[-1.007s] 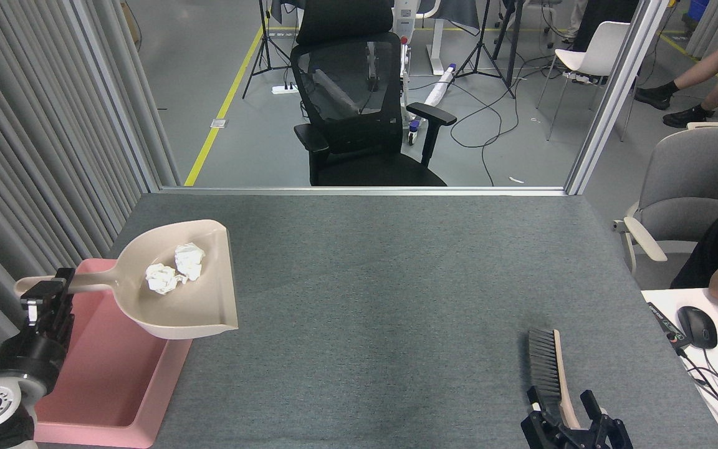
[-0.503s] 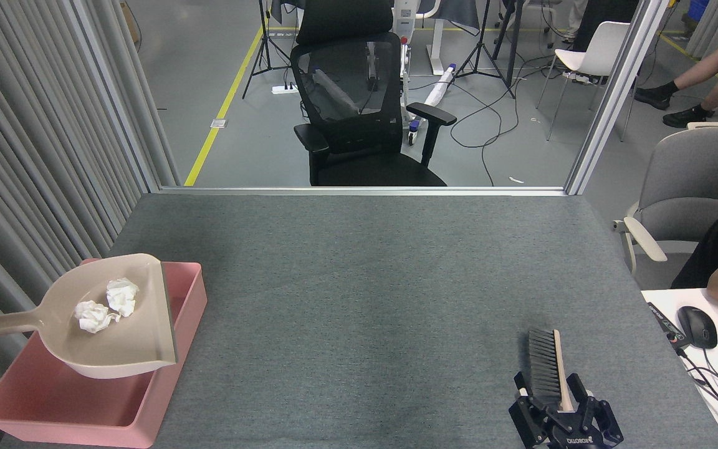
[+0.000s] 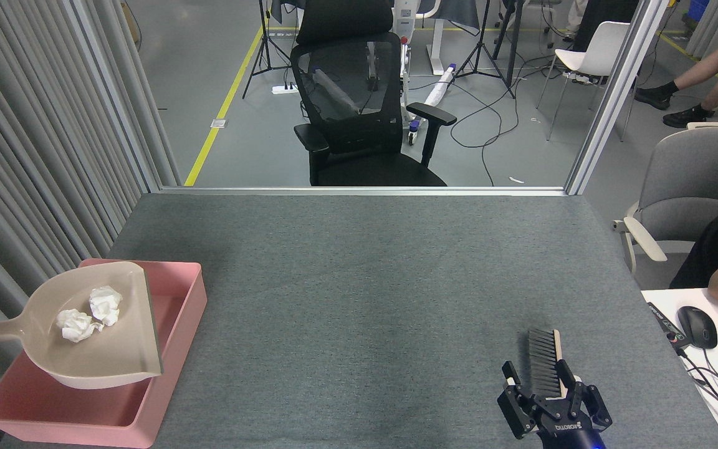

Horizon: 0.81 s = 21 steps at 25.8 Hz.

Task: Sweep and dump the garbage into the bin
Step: 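Tilt the dustpan with the left gripper to dump paper into bin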

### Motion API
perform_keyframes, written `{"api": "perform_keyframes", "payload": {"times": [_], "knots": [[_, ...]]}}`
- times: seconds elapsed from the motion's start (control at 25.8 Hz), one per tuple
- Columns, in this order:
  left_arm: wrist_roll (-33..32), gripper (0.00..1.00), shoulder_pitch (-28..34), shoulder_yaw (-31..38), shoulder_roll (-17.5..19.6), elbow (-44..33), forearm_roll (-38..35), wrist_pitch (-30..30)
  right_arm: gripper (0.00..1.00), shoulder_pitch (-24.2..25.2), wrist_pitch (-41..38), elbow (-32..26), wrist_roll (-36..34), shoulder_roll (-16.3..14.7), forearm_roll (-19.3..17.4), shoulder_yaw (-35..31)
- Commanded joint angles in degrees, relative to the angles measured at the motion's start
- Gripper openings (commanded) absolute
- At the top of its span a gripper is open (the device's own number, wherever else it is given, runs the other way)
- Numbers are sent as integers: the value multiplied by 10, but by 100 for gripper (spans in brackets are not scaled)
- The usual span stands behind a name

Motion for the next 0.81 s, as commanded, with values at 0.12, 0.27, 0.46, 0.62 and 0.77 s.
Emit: {"api": "perform_keyframes", "payload": {"times": [0.12,0.27,0.46,0.62,0.77], "knots": [[3,15,-29,5,32,45,-28,-19,99,0,0,-3,-1,6,1,0],[3,15,-53,6,43,87,-28,-35,99,1,0,-3,-1,6,1,0],[6,15,-69,6,81,122,-36,-64,99,1,1,-3,-1,7,1,0],[9,15,-97,6,91,164,-89,-113,99,1,4,-3,-1,8,0,0],[8,15,-103,5,100,167,-132,-151,99,1,5,-3,-1,8,0,0]]}}
